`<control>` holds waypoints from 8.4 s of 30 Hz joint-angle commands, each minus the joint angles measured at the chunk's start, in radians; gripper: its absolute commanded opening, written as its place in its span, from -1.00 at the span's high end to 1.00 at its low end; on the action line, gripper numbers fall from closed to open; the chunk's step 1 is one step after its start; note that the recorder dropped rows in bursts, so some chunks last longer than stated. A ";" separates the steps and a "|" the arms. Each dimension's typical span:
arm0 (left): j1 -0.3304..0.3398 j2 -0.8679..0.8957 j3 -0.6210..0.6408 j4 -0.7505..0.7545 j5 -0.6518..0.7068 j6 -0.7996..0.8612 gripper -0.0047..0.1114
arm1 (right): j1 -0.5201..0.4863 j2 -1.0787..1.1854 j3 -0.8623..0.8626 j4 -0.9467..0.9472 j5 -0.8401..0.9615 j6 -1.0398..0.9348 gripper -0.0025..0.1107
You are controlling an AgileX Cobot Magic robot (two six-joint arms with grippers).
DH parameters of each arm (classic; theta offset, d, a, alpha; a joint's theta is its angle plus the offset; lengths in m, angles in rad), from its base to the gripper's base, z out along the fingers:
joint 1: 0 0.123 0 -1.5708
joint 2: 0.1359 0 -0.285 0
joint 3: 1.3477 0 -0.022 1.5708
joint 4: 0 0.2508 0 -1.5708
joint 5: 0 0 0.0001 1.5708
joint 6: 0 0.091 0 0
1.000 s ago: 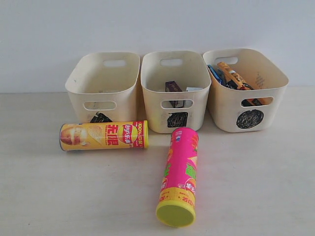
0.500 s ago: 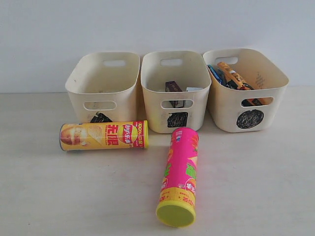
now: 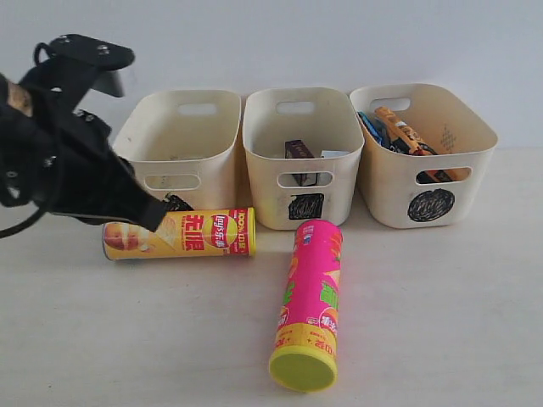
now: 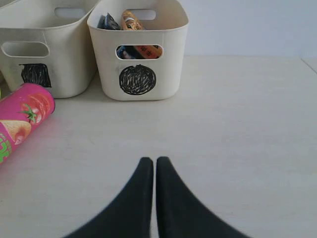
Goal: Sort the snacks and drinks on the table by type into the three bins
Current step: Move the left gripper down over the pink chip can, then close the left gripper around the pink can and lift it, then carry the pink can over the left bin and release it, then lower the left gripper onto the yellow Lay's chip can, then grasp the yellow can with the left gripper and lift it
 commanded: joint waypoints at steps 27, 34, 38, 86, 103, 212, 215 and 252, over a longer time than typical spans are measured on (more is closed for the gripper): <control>-0.221 0.571 -0.459 -0.063 0.055 -0.159 -0.41 | -0.002 -0.005 0.004 -0.011 -0.007 -0.001 0.96; -0.221 0.653 -0.528 -0.073 0.049 -0.140 -0.77 | -0.002 -0.005 0.004 -0.011 -0.009 -0.001 0.96; -0.219 0.706 -0.559 -0.055 0.039 -0.174 -0.77 | -0.002 -0.005 0.004 -0.011 -0.009 -0.001 0.96; -0.219 0.746 -0.684 0.000 0.225 -0.037 0.84 | -0.002 -0.005 0.004 -0.011 -0.007 -0.001 0.96; -0.029 0.441 -0.684 0.061 0.296 -0.030 0.84 | -0.002 -0.005 0.004 -0.011 -0.007 -0.001 0.96; 0.373 0.554 -0.262 -0.257 0.031 1.096 -0.65 | -0.002 -0.005 0.004 -0.011 -0.007 0.003 0.96; 0.373 0.589 -0.262 -0.265 -0.005 1.096 -0.65 | -0.002 -0.005 0.004 -0.011 -0.007 0.003 0.96; 0.245 0.708 -0.262 -0.361 -0.116 1.057 -0.46 | -0.002 -0.005 0.004 -0.011 -0.007 0.003 0.96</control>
